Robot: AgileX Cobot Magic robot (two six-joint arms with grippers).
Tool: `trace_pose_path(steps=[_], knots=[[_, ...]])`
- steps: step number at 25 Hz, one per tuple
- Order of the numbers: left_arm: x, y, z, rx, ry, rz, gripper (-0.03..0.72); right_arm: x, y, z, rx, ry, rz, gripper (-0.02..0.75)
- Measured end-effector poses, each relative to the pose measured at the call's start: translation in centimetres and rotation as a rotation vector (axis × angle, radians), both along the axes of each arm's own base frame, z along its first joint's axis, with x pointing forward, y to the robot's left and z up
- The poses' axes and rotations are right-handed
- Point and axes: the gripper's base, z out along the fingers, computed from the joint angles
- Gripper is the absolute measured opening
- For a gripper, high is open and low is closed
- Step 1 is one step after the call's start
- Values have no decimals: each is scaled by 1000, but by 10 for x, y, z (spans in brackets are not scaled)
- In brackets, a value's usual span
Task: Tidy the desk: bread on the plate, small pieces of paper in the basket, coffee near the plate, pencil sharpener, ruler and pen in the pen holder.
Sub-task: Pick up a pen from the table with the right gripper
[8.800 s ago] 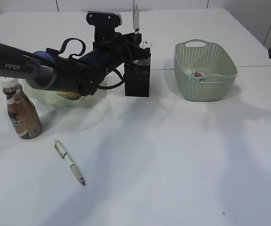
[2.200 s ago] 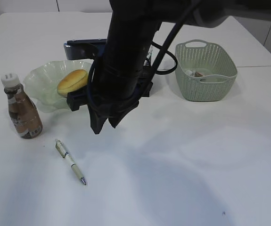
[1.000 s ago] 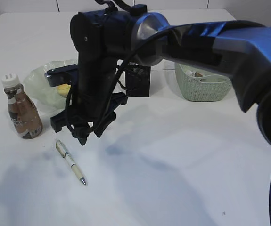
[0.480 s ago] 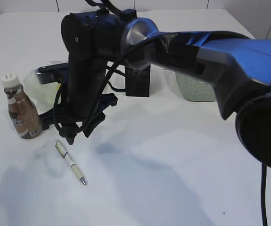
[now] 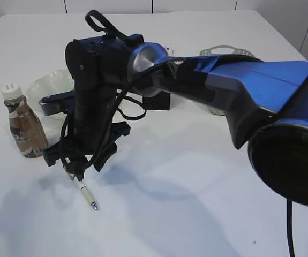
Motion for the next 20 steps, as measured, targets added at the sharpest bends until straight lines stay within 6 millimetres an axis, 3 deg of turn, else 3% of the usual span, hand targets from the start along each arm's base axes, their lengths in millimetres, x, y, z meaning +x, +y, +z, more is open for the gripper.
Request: trace_pose_path(steps=[6, 14, 20], knots=[[0, 0, 0, -1, 4, 0, 244, 0, 4, -12, 9, 33, 2, 343], [0, 0, 0, -1, 4, 0, 244, 3, 11, -8, 54, 13, 12, 387], [0, 0, 0, -1, 4, 0, 243, 4, 13, -16, 47, 24, 16, 391]])
